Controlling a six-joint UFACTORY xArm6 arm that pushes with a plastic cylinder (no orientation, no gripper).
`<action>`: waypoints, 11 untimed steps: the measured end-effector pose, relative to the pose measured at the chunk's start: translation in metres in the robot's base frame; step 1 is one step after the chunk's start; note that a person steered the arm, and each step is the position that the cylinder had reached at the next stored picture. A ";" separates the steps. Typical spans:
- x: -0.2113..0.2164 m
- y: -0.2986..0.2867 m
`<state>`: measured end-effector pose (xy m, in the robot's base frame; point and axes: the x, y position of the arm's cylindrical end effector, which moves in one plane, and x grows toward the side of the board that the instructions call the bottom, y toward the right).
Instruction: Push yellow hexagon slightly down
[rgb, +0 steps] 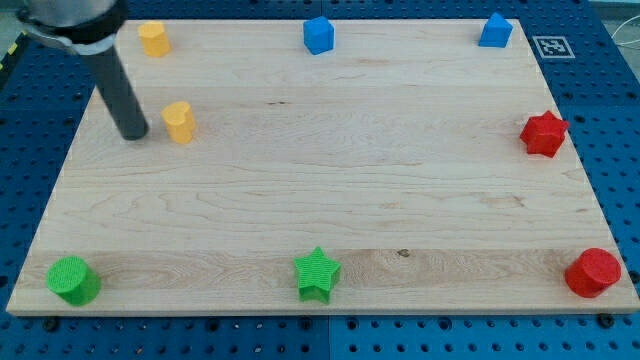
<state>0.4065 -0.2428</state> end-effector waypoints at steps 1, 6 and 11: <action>-0.031 -0.047; -0.214 -0.022; -0.202 -0.021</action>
